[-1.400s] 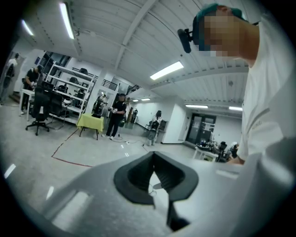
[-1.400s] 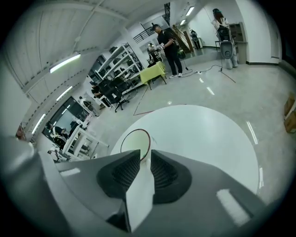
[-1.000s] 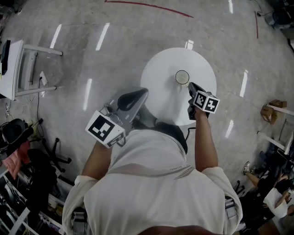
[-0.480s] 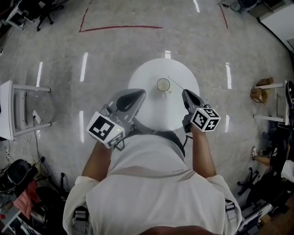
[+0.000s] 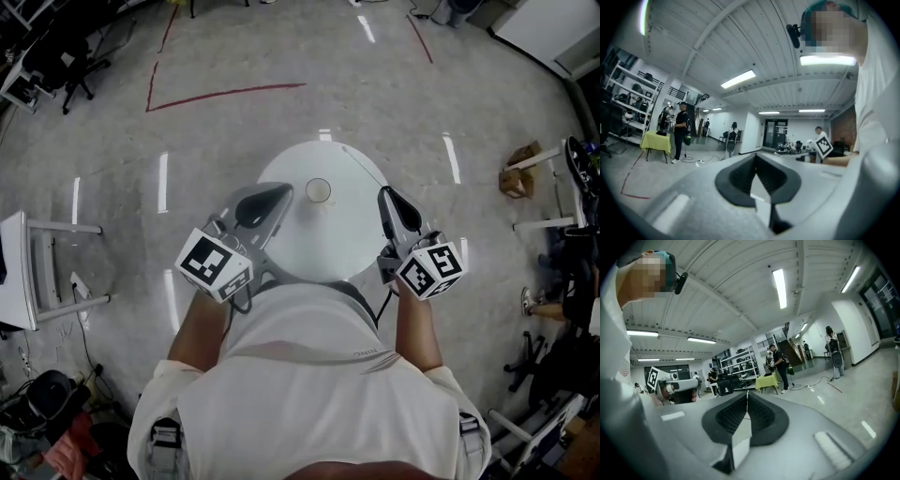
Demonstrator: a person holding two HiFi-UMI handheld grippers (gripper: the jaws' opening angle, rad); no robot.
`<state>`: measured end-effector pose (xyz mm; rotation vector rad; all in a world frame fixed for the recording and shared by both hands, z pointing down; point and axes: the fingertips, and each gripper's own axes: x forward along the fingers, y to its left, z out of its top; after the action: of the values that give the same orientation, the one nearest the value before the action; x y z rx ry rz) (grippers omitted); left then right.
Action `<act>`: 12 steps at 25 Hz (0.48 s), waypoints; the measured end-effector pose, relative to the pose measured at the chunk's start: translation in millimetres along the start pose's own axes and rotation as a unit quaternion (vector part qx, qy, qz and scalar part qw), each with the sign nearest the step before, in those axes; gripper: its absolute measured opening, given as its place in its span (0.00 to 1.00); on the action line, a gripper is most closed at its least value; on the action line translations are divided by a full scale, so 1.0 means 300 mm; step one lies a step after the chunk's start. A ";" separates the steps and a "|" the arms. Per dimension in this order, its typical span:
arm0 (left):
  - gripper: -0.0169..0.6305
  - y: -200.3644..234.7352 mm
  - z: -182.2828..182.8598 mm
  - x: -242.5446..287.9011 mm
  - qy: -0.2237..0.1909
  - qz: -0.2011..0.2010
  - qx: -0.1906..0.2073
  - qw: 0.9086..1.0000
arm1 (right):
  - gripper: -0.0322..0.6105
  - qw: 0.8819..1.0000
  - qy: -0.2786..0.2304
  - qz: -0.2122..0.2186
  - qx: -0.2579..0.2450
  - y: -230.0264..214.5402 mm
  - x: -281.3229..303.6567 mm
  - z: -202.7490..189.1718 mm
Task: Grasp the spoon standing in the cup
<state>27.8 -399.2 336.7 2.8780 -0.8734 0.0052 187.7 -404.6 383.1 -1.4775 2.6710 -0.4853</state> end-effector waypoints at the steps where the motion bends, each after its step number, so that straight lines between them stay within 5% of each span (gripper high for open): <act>1: 0.03 -0.005 0.010 -0.002 -0.002 0.000 0.002 1.000 | 0.06 1.000 0.000 0.003 -0.006 0.011 -0.011 0.004; 12: 0.03 -0.043 0.042 0.008 -0.003 0.000 0.012 1.000 | 0.07 1.000 0.003 0.021 -0.017 0.019 -0.039 0.007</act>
<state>36.4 -391.5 322.6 2.9005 -0.8813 0.0072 190.0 -392.6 378.1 -1.4271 2.7221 -0.4454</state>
